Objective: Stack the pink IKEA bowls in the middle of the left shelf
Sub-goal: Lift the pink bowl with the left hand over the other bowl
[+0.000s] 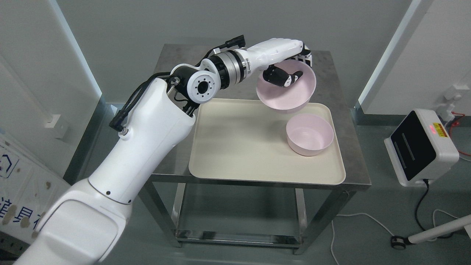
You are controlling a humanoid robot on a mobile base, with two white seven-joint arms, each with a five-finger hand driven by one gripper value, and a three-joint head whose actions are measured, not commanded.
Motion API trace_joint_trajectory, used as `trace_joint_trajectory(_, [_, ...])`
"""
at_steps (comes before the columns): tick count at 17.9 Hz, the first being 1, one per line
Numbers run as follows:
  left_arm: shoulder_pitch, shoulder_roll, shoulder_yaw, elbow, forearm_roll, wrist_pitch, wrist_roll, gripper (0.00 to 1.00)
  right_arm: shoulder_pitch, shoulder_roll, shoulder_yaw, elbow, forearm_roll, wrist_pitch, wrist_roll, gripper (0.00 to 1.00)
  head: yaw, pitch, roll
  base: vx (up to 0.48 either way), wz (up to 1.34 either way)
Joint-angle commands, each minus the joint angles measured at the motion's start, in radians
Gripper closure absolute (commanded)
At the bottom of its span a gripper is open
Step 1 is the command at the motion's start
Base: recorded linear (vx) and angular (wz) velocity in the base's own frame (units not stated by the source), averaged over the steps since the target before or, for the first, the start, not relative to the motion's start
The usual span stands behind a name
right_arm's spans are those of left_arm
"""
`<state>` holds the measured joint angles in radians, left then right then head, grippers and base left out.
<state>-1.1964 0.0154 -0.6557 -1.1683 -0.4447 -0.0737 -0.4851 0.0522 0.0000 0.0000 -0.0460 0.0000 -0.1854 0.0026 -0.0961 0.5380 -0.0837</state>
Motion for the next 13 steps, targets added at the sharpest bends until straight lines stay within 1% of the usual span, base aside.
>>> trace_joint_trajectory(1, [-0.071,0.002,-0.380,0.065,0.089,0.005,0.066,0.97,0.000,-0.017,-0.009,0.000,0.008,0.000,0.000,0.00,0.0000,0.000,0.000,0.000,0.00])
trace_joint_trajectory(5, [-0.071,0.002,-0.361,0.108,0.098,0.006,0.111,0.95,0.000,-0.017,-0.011,0.000,0.008,0.000,0.000,0.00,0.0000,0.000,0.000,0.000,0.00])
trace_joint_trajectory(11, [-0.071,0.002,-0.300,0.180,0.084,0.005,0.114,0.91,0.000,-0.017,-0.009,0.000,0.008,0.000,0.000,0.00,0.0000,0.000,0.000,0.000,0.00])
trace_joint_trajectory(12, [-0.072,0.002,-0.291,0.185,0.078,0.003,0.117,0.88,0.000,-0.017,-0.009,0.000,0.008,0.000,0.000,0.00,0.0000,0.000,0.000,0.000,0.00])
trace_joint_trajectory(13, [-0.072,0.002,-0.283,0.187,0.067,0.003,0.132,0.78,0.000,-0.017,-0.009,0.000,0.008,0.000,0.000,0.00,0.0000,0.000,0.000,0.000,0.00])
